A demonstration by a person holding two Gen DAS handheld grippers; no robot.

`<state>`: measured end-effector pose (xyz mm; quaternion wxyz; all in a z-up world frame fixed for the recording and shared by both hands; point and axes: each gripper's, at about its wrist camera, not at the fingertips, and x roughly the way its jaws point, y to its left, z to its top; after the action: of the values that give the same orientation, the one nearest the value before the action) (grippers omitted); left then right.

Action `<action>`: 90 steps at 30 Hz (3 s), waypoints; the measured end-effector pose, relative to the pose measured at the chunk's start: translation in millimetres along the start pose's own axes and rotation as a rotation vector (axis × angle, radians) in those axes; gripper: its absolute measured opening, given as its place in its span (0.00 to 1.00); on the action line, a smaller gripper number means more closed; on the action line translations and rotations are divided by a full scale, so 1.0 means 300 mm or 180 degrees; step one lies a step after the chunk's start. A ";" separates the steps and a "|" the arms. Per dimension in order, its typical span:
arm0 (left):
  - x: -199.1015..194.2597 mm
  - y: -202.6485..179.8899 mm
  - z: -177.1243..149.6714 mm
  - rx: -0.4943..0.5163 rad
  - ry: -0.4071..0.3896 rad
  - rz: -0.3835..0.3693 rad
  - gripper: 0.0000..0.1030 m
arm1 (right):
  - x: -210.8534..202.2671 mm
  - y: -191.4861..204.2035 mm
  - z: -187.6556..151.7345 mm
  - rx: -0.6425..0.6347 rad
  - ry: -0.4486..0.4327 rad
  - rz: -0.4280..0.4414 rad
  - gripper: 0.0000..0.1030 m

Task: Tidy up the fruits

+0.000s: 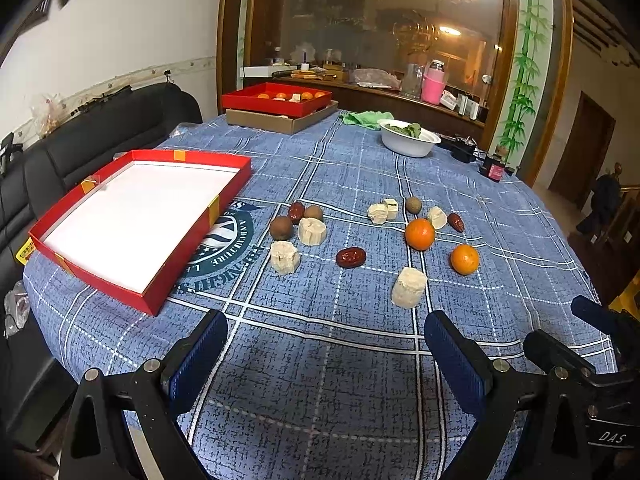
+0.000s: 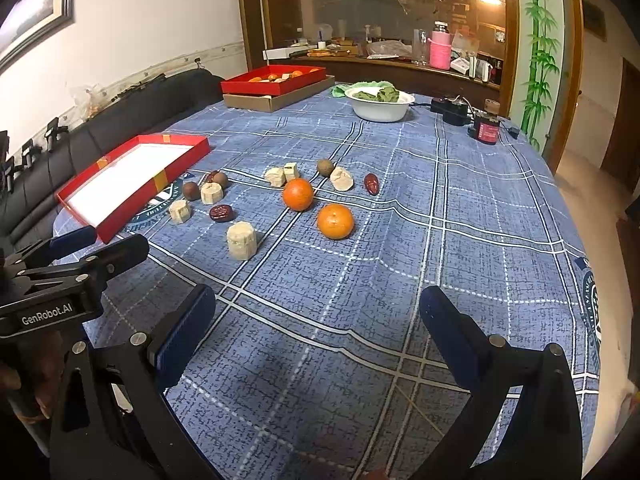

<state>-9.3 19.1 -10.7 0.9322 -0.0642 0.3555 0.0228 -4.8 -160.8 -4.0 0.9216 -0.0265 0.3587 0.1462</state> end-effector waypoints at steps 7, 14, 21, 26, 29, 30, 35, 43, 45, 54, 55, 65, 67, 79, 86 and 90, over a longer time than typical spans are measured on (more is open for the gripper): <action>-0.008 0.005 0.006 0.0002 -0.0044 -0.0008 0.95 | -0.014 0.011 0.009 -0.0015 -0.0032 0.0007 1.00; 0.009 -0.002 0.013 0.0022 -0.0038 -0.0004 0.95 | 0.002 0.010 0.023 -0.0008 -0.0046 0.0023 1.00; 0.015 -0.008 0.011 0.0031 -0.0032 -0.0007 0.95 | 0.019 0.006 0.020 0.0020 -0.0019 0.0037 1.00; 0.010 -0.010 0.008 0.0033 -0.0036 -0.0008 0.95 | 0.014 0.005 0.018 0.0019 -0.0030 0.0037 1.00; 0.006 -0.011 0.007 0.0038 -0.0044 -0.0005 0.95 | 0.012 0.006 0.016 0.0020 -0.0029 0.0031 1.00; 0.005 -0.010 0.006 0.0034 -0.0047 -0.0006 0.95 | 0.011 0.006 0.016 0.0017 -0.0031 0.0031 1.00; 0.004 -0.008 0.006 0.0024 -0.0041 -0.0005 0.95 | 0.008 0.009 0.014 0.0005 -0.0042 0.0036 1.00; 0.003 -0.006 0.006 0.0030 -0.0042 -0.0006 0.95 | 0.006 0.008 0.015 0.0011 -0.0042 0.0037 1.00; 0.003 -0.008 0.006 0.0032 -0.0041 -0.0008 0.95 | 0.005 0.007 0.016 0.0015 -0.0046 0.0044 1.00; 0.006 -0.016 0.005 0.0049 -0.0032 -0.0002 0.95 | 0.007 0.004 0.011 0.0027 -0.0035 0.0052 1.00; 0.006 -0.018 0.005 0.0052 -0.0032 -0.0001 0.95 | 0.007 0.004 0.011 0.0026 -0.0035 0.0051 1.00; 0.017 -0.021 0.005 0.0057 -0.0023 0.0005 0.95 | 0.015 0.000 0.009 0.0035 -0.0023 0.0065 1.00; 0.015 -0.020 0.004 0.0058 -0.0052 -0.0015 0.95 | 0.018 0.000 0.010 0.0025 -0.0018 0.0064 1.00; 0.059 0.004 0.004 0.0020 0.0017 -0.0001 0.92 | 0.186 -0.069 0.107 -0.0066 0.0213 0.0081 0.66; 0.105 -0.043 0.010 0.0137 0.0116 -0.0092 0.90 | 0.334 -0.058 0.175 -0.0163 0.0447 0.0130 0.48; 0.141 -0.091 0.024 0.0208 0.0200 -0.0222 0.77 | 0.404 -0.058 0.184 -0.0162 0.0594 0.0109 0.30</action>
<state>29.4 -7.1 -30.7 0.9224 -0.0467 0.3827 -0.0234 121.2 -138.5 -45.2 0.8806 -0.0572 0.4395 0.1678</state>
